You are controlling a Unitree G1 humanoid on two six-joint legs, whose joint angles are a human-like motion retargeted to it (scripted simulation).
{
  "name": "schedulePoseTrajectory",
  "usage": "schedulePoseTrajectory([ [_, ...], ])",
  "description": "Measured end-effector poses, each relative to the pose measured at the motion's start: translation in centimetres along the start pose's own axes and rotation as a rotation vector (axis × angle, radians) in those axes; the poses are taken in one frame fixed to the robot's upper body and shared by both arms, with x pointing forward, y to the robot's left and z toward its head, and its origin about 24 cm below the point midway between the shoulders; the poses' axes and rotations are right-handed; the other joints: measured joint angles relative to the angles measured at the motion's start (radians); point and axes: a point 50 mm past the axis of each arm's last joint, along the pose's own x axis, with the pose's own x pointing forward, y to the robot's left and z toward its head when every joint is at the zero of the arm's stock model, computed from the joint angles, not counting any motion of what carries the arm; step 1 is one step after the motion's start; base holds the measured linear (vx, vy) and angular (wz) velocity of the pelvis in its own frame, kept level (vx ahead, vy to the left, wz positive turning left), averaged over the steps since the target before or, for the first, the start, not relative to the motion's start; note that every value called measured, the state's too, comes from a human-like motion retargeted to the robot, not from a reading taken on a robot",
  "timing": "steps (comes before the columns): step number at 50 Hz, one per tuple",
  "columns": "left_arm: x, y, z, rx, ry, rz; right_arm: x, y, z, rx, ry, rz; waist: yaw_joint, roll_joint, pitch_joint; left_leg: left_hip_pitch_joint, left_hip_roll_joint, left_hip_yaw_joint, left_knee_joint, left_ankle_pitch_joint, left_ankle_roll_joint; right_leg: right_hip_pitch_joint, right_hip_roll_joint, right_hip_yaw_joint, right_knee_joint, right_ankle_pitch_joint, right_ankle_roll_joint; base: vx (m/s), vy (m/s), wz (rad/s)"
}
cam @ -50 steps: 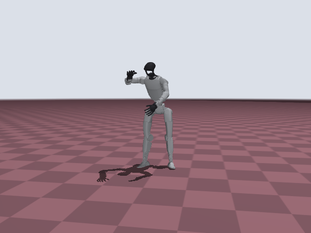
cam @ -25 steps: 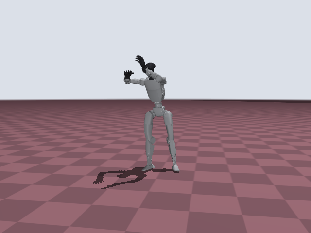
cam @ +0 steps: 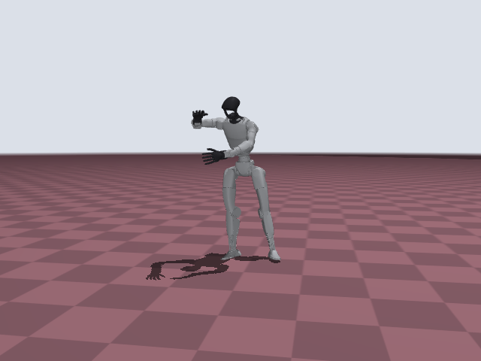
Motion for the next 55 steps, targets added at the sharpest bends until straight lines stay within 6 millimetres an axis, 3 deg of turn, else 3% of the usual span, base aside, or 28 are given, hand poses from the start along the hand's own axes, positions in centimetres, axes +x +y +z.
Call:
schedulePoseTrajectory([
  [5, -2.9, -1.2, -5.9, -0.023, 0.173, 0.017, 0.5, -0.2, 0.7, 0.002, -0.028, -0.046, -0.004, -0.045, 0.037, -0.038, 0.003, 0.015, 0.0, 0.017, 0.0, -0.042, 0.012, 0.007, -0.016, 0.028, 0.0, -0.13, -0.07, -0.14],
  [12, -7.7, -3.1, -12.6, -0.05, 0.417, 0.033, 0.3, 0.5, 1.2, 0.024, -0.045, -0.059, -0.002, -0.087, 0.048, -0.089, 0.007, 0.032, 0.0, 0.036, 0.0, -0.095, 0.025, 0.016, -0.034, 0.06, 0.0, -0.08, -0.05, -0.09],
  [16, -9.3, -3.2, -14.5, -0.041, 0.499, 0.05, 0.2, 1.4, 1.6, 0.03, -0.053, -0.038, -0.005, -0.097, 0.053, -0.1, 0.01, 0.035, 0.0, 0.039, 0.0, -0.108, 0.028, 0.019, -0.037, 0.063, 0.0, 0.0, 0.0, 0.0],
  [19, -8.9, -3.1, -14.0, -0.045, 0.481, 0.047, 0.0, 1.8, 1.5, 0.028, -0.049, -0.017, 0.002, -0.083, 0.052, -0.094, 0.011, 0.033, 0.0, 0.038, 0.0, -0.1, 0.029, 0.017, -0.037, 0.06, 0.0, 0.0, 0.0, 0.0],
  [22, -7.0, -3.1, -11.6, -0.066, 0.384, 0.02, -0.5, 1.7, 1.0, 0.032, -0.033, 0.005, 0.02, -0.052, 0.042, -0.075, 0.011, 0.029, 0.0, 0.037, 0.0, -0.078, 0.031, 0.011, -0.037, 0.054, 0.0, 0.0, 0.0, 0.0],
  [24, -4.9, -2.6, -8.9, -0.056, 0.275, -0.013, -0.7, 1.7, 0.7, 0.039, -0.019, 0.022, 0.027, -0.031, 0.032, -0.064, 0.013, 0.024, 0.0, 0.033, 0.0, -0.065, 0.031, 0.007, -0.034, 0.047, 0.0, 0.08, 0.0, 0.11],
  [28, -1.2, -1.6, -2.2, -0.053, 0.046, -0.048, -1.4, 2.1, 0.1, 0.047, 0.007, 0.063, 0.038, 0.01, -0.022, -0.052, 0.019, 0.013, 0.0, 0.027, 0.0, -0.052, 0.031, -0.003, -0.019, 0.027, 0.0, 0.11, 0.0, 0.12],
  [32, 1.5, -0.2, 5.9, -0.077, -0.199, 0.008, -1.9, 2.0, -0.4, 0.02, 0.016, 0.083, 0.048, 0.045, -0.081, -0.039, 0.025, 0.002, 0.0, 0.02, 0.0, -0.04, 0.033, -0.012, -0.001, 0.007, 0.0, 0.12, 0.0, 0.12],
  [37, 2.7, 1.7, 15.8, -0.131, -0.467, 0.113, -1.9, 1.3, -0.9, -0.03, 0.018, 0.083, 0.057, 0.073, -0.145, -0.019, 0.031, -0.007, 0.0, 0.01, 0.0, -0.022, 0.034, -0.019, 0.018, -0.017, 0.0, 0.13, 0.01, 0.09],
  [42, 2.5, 2.7, 22.9, -0.149, -0.62, 0.143, -1.5, 0.3, -1.1, -0.092, 0.01, 0.088, 0.064, 0.088, -0.195, 0.0, 0.038, -0.012, 0.0, -0.001, 0.0, -0.006, 0.035, -0.02, 0.031, -0.036, 0.0, 0.12, 0.01, 0.04],
  [45, 2.3, 2.8, 25.6, -0.148, -0.667, 0.159, -1.3, -0.6, -1.1, -0.149, -0.007, 0.091, 0.067, 0.092, -0.21, 0.01, 0.043, -0.016, 0.0, -0.006, 0.0, 0.004, 0.037, -0.022, 0.037, -0.045, 0.0, 0.1, 0.0, 0.05],
  [49, 2.0, 2.0, 27.1, -0.167, -0.693, 0.161, -1.1, -1.9, -1.2, -0.223, -0.026, 0.077, 0.069, 0.096, -0.207, 0.019, 0.049, -0.024, 0.0, -0.01, 0.0, 0.014, 0.038, -0.026, 0.044, -0.055, 0.0, 0.03, 0.0, 0.03],
  [52, 2.1, 0.7, 26.4, -0.191, -0.673, 0.118, -1.0, -2.9, -1.3, -0.247, -0.022, 0.057, 0.068, 0.096, -0.192, 0.021, 0.051, -0.031, 0.0, -0.01, 0.0, 0.017, 0.037, -0.03, 0.049, -0.06, 0.0, 0.0, 0.0, 0.0],
  [55, 2.4, -0.7, 24.1, -0.203, -0.61, 0.046, -0.8, -3.6, -1.5, -0.248, -0.01, 0.036, 0.061, 0.092, -0.167, 0.019, 0.051, -0.035, 0.0, -0.009, 0.001, 0.016, 0.035, -0.031, 0.051, -0.061, 0.0, 0.0, 0.0, 0.0],
])
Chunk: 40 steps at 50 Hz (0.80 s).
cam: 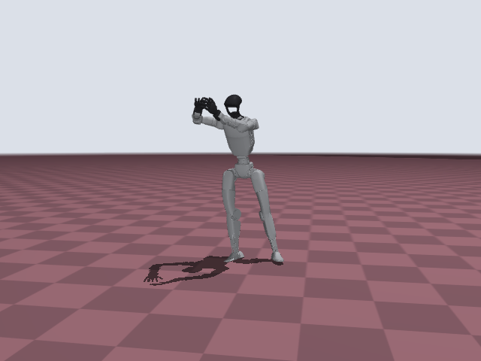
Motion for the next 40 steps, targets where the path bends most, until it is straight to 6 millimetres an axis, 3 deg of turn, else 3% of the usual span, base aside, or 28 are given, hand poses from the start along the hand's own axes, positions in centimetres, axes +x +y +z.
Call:
schedulePoseTrajectory([
  [7, -5.7, -0.3, -9.0, 0.068, 0.264, -0.111, 0.7, -0.7, 0.3, 0.042, 0.0, -0.057, -0.03, -0.052, 0.101, -0.011, -0.005, 0.009, 0.0, 0.014, 0.0, -0.011, 0.003, 0.008, -0.016, 0.023, 0.0, -0.11, -0.02, -0.07],
  [12, -13.1, 1.6, -16.6, 0.105, 0.551, -0.058, 1.1, -0.8, 1.0, 0.038, -0.032, -0.1, -0.05, -0.097, 0.14, -0.033, -0.008, 0.024, 0.0, 0.027, -0.001, -0.03, 0.011, 0.015, -0.043, 0.053, 0.0, -0.12, -0.04, -0.14],
  [15, -17.9, 2.7, -19.9, 0.125, 0.711, -0.005, 1.2, -0.9, 1.4, 0.044, -0.047, -0.131, -0.056, -0.126, 0.161, -0.049, -0.01, 0.032, 0.0, 0.035, -0.001, -0.046, 0.016, 0.02, -0.057, 0.071, 0.0, -0.1, -0.03, -0.13],
  [20, -25.7, 3.6, -23.3, 0.152, 0.942, 0.046, 1.2, -0.7, 1.9, 0.049, -0.066, -0.151, -0.058, -0.151, 0.18, -0.064, -0.013, 0.037, 0.0, 0.041, -0.001, -0.057, 0.017, 0.024, -0.073, 0.086, 0.0, -0.03, -0.01, -0.03],
  [24, -28.8, 3.3, -23.9, 0.133, 1.027, 0.004, 1.0, -0.2, 1.9, 0.051, -0.062, -0.133, -0.046, -0.138, 0.173, -0.068, -0.014, 0.033, 0.0, 0.04, -0.001, -0.057, 0.015, 0.021, -0.074, 0.084, 0.0, 0.0, 0.0, 0.0],
  [26, -28.3, 3.2, -23.6, 0.113, 1.004, -0.017, 0.8, 0.1, 1.7, 0.052, -0.051, -0.118, -0.036, -0.122, 0.157, -0.071, -0.014, 0.028, 0.0, 0.038, -0.001, -0.058, 0.013, 0.017, -0.071, 0.079, 0.0, 0.06, 0.01, 0.13],
  [28, -26.4, 3.4, -22.9, 0.095, 0.938, -0.024, 0.6, 0.5, 1.4, 0.053, -0.036, -0.101, -0.022, -0.103, 0.136, -0.072, -0.014, 0.022, 0.0, 0.037, -0.001, -0.058, 0.012, 0.013, -0.066, 0.073, 0.0, 0.07, 0.01, 0.15],
  [32, -19.6, 4.8, -19.7, 0.082, 0.721, 0.001, 0.0, 1.2, 0.7, 0.055, 0.0, -0.064, 0.006, -0.064, 0.091, -0.067, -0.012, 0.009, 0.0, 0.032, -0.001, -0.051, 0.008, 0.001, -0.052, 0.057, 0.0, 0.08, 0.01, 0.17],
  [36, -11.6, 7.1, -14.3, 0.135, 0.462, 0.068, -0.4, 1.5, 0.2, 0.05, 0.021, -0.031, 0.027, -0.034, 0.047, -0.058, -0.011, -0.005, 0.0, 0.026, -0.001, -0.04, 0.004, -0.011, -0.034, 0.04, 0.0, 0.09, 0.02, 0.17],
  [40, -5.1, 9.6, -7.5, 0.201, 0.222, 0.179, -0.8, 1.7, -0.1, 0.04, 0.025, -0.007, 0.041, -0.015, -0.002, -0.053, -0.009, -0.015, 0.0, 0.02, -0.001, -0.034, 0.001, -0.02, -0.02, 0.028, 0.0, 0.1, 0.03, 0.13],
])
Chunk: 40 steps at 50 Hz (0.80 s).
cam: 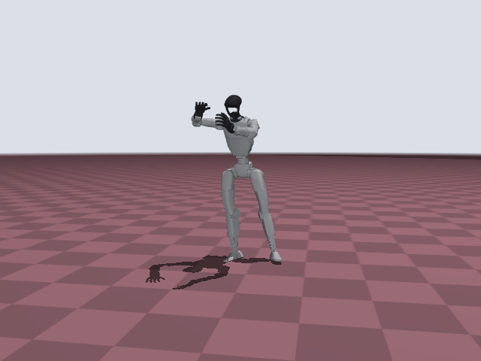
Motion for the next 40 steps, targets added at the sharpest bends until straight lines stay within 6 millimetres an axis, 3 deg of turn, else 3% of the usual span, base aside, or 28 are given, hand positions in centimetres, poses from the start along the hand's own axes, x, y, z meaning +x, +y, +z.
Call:
schedulePoseTrajectory([
  [4, 3.2, 2.2, 7.7, -0.002, -0.196, 0.114, 0.0, -0.2, -0.2, -0.001, 0.003, -0.001, 0.01, 0.005, -0.02, 0.011, 0.0, -0.006, 0.0, -0.006, 0.0, 0.013, -0.002, -0.004, 0.007, -0.008, 0.0, 0.08, 0.03, 0.08],
  [8, 4.4, 3.0, 12.9, -0.026, -0.315, 0.176, -0.3, -0.4, -0.5, -0.02, 0.008, 0.006, 0.027, 0.013, -0.053, 0.014, 0.002, -0.012, 0.0, -0.012, 0.0, 0.017, -0.004, -0.008, 0.012, -0.014, 0.0, 0.08, 0.03, 0.07],
  [12, 4.6, 2.7, 15.3, -0.026, -0.376, 0.176, -0.4, -0.8, -0.9, -0.029, 0.021, 0.002, 0.042, 0.009, -0.053, 0.02, 0.003, -0.016, 0.0, -0.017, 0.0, 0.024, -0.005, -0.01, 0.015, -0.018, 0.0, 0.01, 0.01, 0.01],
  [15, 4.5, 2.0, 14.6, -0.023, -0.362, 0.147, -0.5, -1.0, -1.2, -0.033, 0.032, -0.003, 0.052, 0.001, -0.042, 0.025, 0.004, -0.02, 0.0, -0.019, 0.0, 0.029, -0.006, -0.011, 0.018, -0.02, 0.0, 0.0, 0.0, 0.0],
  [18, 4.0, 1.1, 11.3, -0.018, -0.285, 0.099, -0.6, -1.0, -1.3, -0.033, 0.042, -0.007, 0.059, -0.009, -0.022, 0.03, 0.005, -0.024, 0.0, -0.02, 0.0, 0.034, -0.007, -0.012, 0.02, -0.02, 0.0, 0.0, 0.0, 0.0],
  [23, 1.2, 0.1, 2.0, 0.046, -0.06, 0.024, -0.7, -0.9, -1.1, -0.027, 0.037, -0.019, 0.053, -0.037, 0.02, 0.022, 0.005, -0.028, 0.0, -0.014, 0.0, 0.029, -0.007, -0.013, 0.018, -0.01, 0.0, -0.08, 0.0, 0.02],
  [28, -4.7, 0.7, -8.4, 0.188, 0.218, 0.007, -0.3, -1.1, -0.4, -0.019, 0.005, -0.06, 0.026, -0.084, 0.08, 0.002, 0.0, -0.028, 0.0, -0.003, 0.0, 0.013, -0.007, -0.014, 0.009, 0.01, 0.0, -0.13, 0.01, 0.0],
  [31, -8.8, 1.4, -13.3, 0.236, 0.389, 0.03, 0.1, -1.6, 0.0, -0.014, -0.01, -0.101, 0.01, -0.12, 0.12, -0.015, -0.005, -0.026, 0.0, 0.006, 0.0, -0.001, -0.008, -0.014, 0.0, 0.025, 0.0, -0.14, 0.01, -0.03],
  [35, -13.9, 2.2, -17.7, 0.277, 0.572, 0.074, 0.4, -2.0, 0.3, -0.005, -0.022, -0.153, -0.007, -0.165, 0.171, -0.034, -0.012, -0.024, 0.0, 0.017, 0.0, -0.016, -0.009, -0.014, -0.012, 0.043, 0.0, -0.13, 0.01, -0.02],
  [40, -17.5, 2.6, -20.2, 0.344, 0.693, 0.077, 0.8, -1.5, 0.6, 0.009, -0.021, -0.175, -0.018, -0.207, 0.209, -0.06, -0.015, -0.024, 0.0, 0.027, 0.0, -0.034, -0.009, -0.014, -0.029, 0.059, 0.0, -0.08, 0.0, 0.0],
])
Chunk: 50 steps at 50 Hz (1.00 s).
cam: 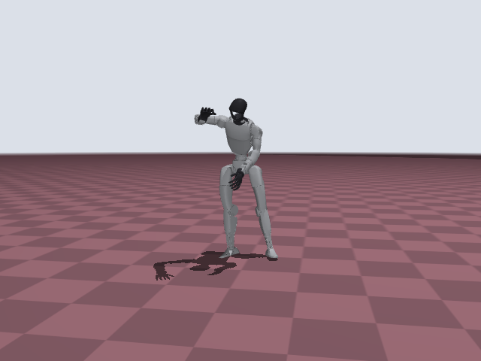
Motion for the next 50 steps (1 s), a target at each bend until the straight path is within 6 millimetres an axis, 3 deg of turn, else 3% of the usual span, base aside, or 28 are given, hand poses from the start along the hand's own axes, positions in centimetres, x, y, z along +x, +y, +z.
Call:
schedulePoseTrajectory([
  [3, 0.4, 0.9, 0.1, 0.021, -0.01, -0.002, 0.2, 0.9, 0.3, 0.045, 0.015, 0.003, -0.009, -0.023, 0.006, -0.02, -0.003, -0.001, 0.0, 0.007, 0.0, -0.015, -0.001, 0.0, -0.009, 0.007, 0.0, -0.04, 0.0, 0.02],
  [5, 0.5, 0.4, 0.6, -0.004, -0.013, -0.01, -0.4, 0.9, -0.2, 0.002, 0.013, 0.037, 0.017, 0.006, 0.002, -0.008, 0.0, -0.007, 0.0, 0.005, 0.0, 0.0, 0.001, -0.008, -0.007, 0.002, 0.0, 0.0, 0.0, 0.0],
  [8, 1.4, 1.3, 3.2, -0.05, -0.08, 0.017, -1.3, 1.1, -0.7, -0.015, 0.026, 0.078, 0.047, 0.046, -0.035, -0.008, 0.0, -0.012, 0.0, 0.006, 0.0, 0.001, 0.002, -0.016, -0.001, -0.004, 0.0, 0.0, 0.0, 0.0],
  [11, 3.1, 4.0, 8.0, -0.076, -0.205, 0.092, -1.8, 1.4, -1.1, -0.017, 0.046, 0.099, 0.063, 0.079, -0.062, 0.0, 0.001, -0.025, 0.0, 0.003, 0.0, 0.011, -0.002, -0.026, 0.01, -0.019, 0.0, 0.07, 0.0, 0.18],
  [15, 4.2, 8.8, 16.0, -0.13, -0.408, 0.213, -2.3, 1.7, -1.5, -0.016, 0.071, 0.115, 0.078, 0.12, -0.111, 0.006, 0.003, -0.039, 0.0, -0.004, 0.0, 0.02, -0.007, -0.037, 0.027, -0.04, 0.0, 0.1, 0.01, 0.18],
  [18, 3.3, 12.5, 22.2, -0.186, -0.585, 0.304, -2.6, 1.6, -1.7, -0.021, 0.077, 0.12, 0.084, 0.143, -0.147, 0.01, 0.002, -0.048, 0.0, -0.009, 0.0, 0.025, -0.012, -0.043, 0.038, -0.052, 0.0, 0.1, 0.02, 0.16],
  [22, 0.5, 17.3, 29.1, -0.251, -0.812, 0.416, -2.7, 1.1, -1.9, -0.038, 0.071, 0.119, 0.09, 0.163, -0.184, 0.015, 0.0, -0.053, 0.0, -0.016, 0.0, 0.031, -0.017, -0.048, 0.048, -0.061, 0.0, 0.09, 0.03, 0.1],
  [26, -2.4, 21.0, 33.4, -0.28, -0.953, 0.487, -2.7, 0.3, -2.0, -0.053, 0.068, 0.111, 0.1, 0.173, -0.204, 0.021, -0.003, -0.053, 0.0, -0.022, 0.0, 0.038, -0.021, -0.047, 0.05, -0.066, 0.0, 0.07, 0.02, 0.03],
  [30, -3.7, 23.0, 34.9, -0.26, -0.997, 0.504, -2.5, -0.5, -2.3, -0.056, 0.076, 0.095, 0.114, 0.177, -0.204, 0.03, -0.003, -0.05, 0.0, -0.026, 0.0, 0.046, -0.021, -0.044, 0.049, -0.067, 0.0, 0.01, 0.0, 0.0],
  [34, -2.9, 23.1, 33.5, -0.188, -0.961, 0.48, -2.4, -1.0, -2.5, -0.051, 0.084, 0.076, 0.123, 0.171, -0.184, 0.04, -0.002, -0.046, 0.0, -0.027, 0.0, 0.053, -0.02, -0.038, 0.048, -0.067, 0.0, 0.0, 0.0, 0.0],
  [38, -0.3, 21.6, 28.7, -0.105, -0.83, 0.426, -2.3, -1.0, -2.4, -0.041, 0.086, 0.066, 0.122, 0.156, -0.155, 0.047, 0.001, -0.04, 0.0, -0.025, 0.0, 0.056, -0.015, -0.031, 0.046, -0.064, 0.0, -0.03, -0.02, -0.05],
  [44, 3.3, 18.5, 16.7, 0.025, -0.489, 0.348, -2.0, -0.5, -1.8, -0.023, 0.061, 0.057, 0.095, 0.111, -0.11, 0.033, 0.008, -0.027, 0.0, -0.013, 0.0, 0.036, -0.002, -0.021, 0.036, -0.046, 0.0, -0.1, -0.04, -0.13],
  [50, 3.0, 16.1, 3.4, 0.113, -0.116, 0.366, -1.0, -0.7, -0.6, -0.03, -0.007, 0.012, 0.052, 0.056, -0.06, 0.011, 0.012, -0.008, 0.0, 0.004, 0.0, 0.011, 0.013, -0.012, 0.017, -0.017, 0.0, -0.11, -0.04, -0.16],
])
